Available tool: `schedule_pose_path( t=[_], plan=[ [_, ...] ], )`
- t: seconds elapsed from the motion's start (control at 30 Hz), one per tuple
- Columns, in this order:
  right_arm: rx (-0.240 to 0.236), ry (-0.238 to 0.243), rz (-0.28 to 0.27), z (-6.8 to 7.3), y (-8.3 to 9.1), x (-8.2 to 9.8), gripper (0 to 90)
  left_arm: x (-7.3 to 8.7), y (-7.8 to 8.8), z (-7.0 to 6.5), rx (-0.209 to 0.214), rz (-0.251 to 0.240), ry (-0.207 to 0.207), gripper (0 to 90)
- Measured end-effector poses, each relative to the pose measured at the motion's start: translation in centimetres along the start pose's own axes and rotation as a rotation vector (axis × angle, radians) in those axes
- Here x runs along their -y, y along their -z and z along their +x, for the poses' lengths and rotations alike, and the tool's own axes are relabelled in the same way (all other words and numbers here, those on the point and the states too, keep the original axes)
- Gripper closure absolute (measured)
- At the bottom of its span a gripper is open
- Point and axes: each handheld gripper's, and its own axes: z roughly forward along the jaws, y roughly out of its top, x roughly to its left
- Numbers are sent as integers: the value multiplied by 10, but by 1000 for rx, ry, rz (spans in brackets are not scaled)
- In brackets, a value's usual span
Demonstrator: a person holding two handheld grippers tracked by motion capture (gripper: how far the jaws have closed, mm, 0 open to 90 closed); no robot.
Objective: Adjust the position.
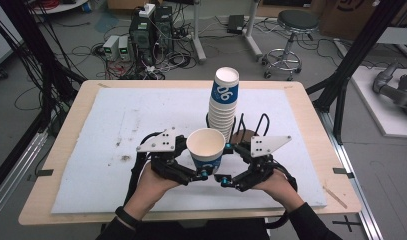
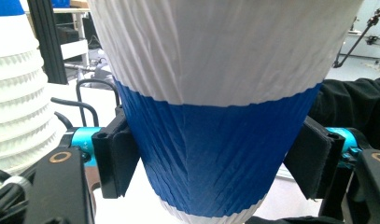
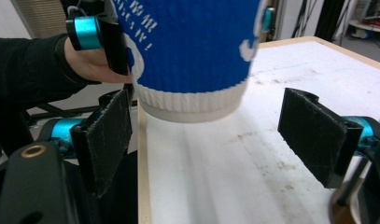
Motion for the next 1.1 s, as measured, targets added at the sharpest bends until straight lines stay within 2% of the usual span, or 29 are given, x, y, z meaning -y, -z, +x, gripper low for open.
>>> schedule_pose_path(
  t=[0.23, 0.33, 0.4, 0.6, 0.7, 0.83, 1.0, 1.1],
  plan=[
    [-14, 0, 1, 5, -13, 3, 193, 3, -7, -2, 13, 8, 6, 270],
    [-31, -1, -19, 6, -15, 3, 256, 5, -9, -3, 20, 8, 9, 270],
    [-28, 3, -12, 7, -15, 4, 301, 5, -10, -3, 19, 8, 9, 270],
    [-24, 17, -21, 7, -15, 4, 310, 4, -10, -5, 15, 10, 0, 245],
    [-28, 25, -16, 7, -15, 4, 311, 1, -11, -6, 12, 8, 0, 193],
    [-28, 27, -4, 8, -17, 5, 311, -4, -9, -9, 4, -1, -2, 166],
    [-32, 32, 4, 9, -20, 6, 311, -8, -6, -10, -13, -23, -4, 167],
    [-34, 33, 8, 10, -21, 6, 311, -9, -5, -10, -15, -21, -11, 199]
  ],
)
